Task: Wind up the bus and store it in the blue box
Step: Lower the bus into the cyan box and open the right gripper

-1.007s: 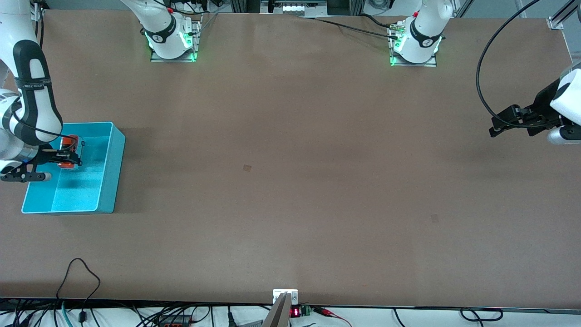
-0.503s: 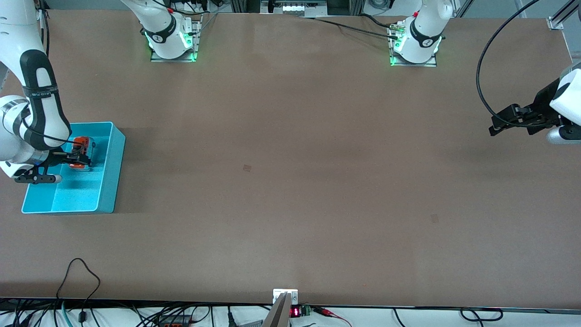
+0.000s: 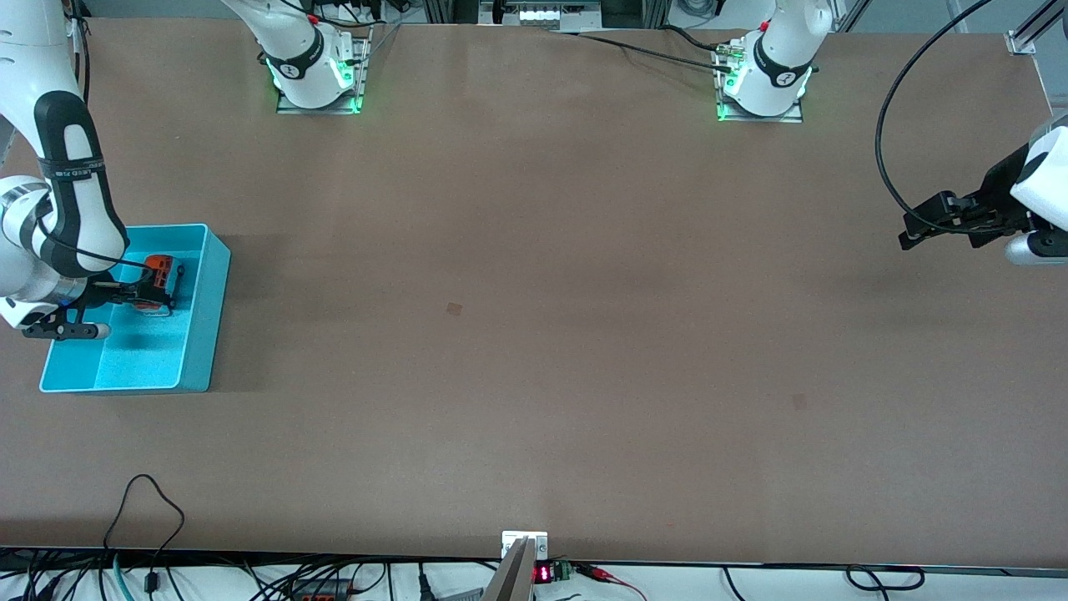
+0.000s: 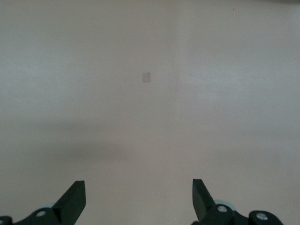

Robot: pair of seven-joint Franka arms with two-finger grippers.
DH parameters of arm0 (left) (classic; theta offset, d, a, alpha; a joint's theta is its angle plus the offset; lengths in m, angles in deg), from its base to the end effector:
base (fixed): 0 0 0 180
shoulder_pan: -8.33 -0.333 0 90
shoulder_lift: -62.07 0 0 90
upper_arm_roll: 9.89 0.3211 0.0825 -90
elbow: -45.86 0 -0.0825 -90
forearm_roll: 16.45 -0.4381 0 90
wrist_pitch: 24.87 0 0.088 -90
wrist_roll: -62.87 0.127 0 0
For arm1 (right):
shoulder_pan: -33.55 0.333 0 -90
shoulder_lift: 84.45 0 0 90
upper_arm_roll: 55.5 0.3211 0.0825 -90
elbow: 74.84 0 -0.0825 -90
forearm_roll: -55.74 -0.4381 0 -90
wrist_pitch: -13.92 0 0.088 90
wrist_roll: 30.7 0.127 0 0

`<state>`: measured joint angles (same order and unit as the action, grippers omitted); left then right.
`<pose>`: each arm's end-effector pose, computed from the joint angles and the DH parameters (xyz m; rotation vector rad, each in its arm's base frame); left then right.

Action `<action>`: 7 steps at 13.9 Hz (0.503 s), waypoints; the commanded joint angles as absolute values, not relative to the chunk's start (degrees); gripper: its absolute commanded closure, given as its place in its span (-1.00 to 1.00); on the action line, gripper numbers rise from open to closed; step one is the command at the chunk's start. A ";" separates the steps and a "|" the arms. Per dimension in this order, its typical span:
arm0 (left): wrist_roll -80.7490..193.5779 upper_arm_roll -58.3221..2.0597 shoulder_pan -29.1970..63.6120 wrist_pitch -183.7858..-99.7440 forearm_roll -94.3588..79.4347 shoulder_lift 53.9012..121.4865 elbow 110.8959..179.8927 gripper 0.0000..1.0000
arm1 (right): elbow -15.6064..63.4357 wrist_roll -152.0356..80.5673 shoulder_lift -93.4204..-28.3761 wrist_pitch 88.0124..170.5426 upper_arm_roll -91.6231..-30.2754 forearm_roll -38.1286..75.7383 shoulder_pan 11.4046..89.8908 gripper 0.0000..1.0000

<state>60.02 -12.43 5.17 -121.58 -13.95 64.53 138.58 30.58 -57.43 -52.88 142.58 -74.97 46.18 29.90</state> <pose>0.6313 0.0023 0.5684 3.0939 0.1008 0.0400 0.6219 -0.2525 0.1797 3.1326 -0.0184 -0.1884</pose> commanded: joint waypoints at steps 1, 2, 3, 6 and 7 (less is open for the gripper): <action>60.49 -12.97 4.47 -121.19 -14.17 63.48 139.11 -1.00 | 25.82 -56.81 -55.35 135.60 -75.10 45.19 31.61 -1.00; 60.49 -12.97 4.38 -121.19 -14.17 63.48 139.11 -1.00 | 22.48 -56.46 -55.53 131.30 -75.10 45.45 32.05 -1.00; 60.49 -12.97 4.38 -121.19 -14.17 63.48 139.11 -1.00 | 19.06 -56.37 -55.62 127.17 -75.10 45.46 32.58 -1.00; 60.49 -12.97 4.47 -121.37 -14.08 63.48 139.02 -1.00 | 7.72 -56.37 -55.53 114.51 -75.10 46.16 35.03 -1.00; 60.49 -12.97 4.47 -121.37 -14.08 63.48 139.02 -1.00 | 4.55 -56.37 -55.53 111.42 -75.19 46.16 35.91 -1.00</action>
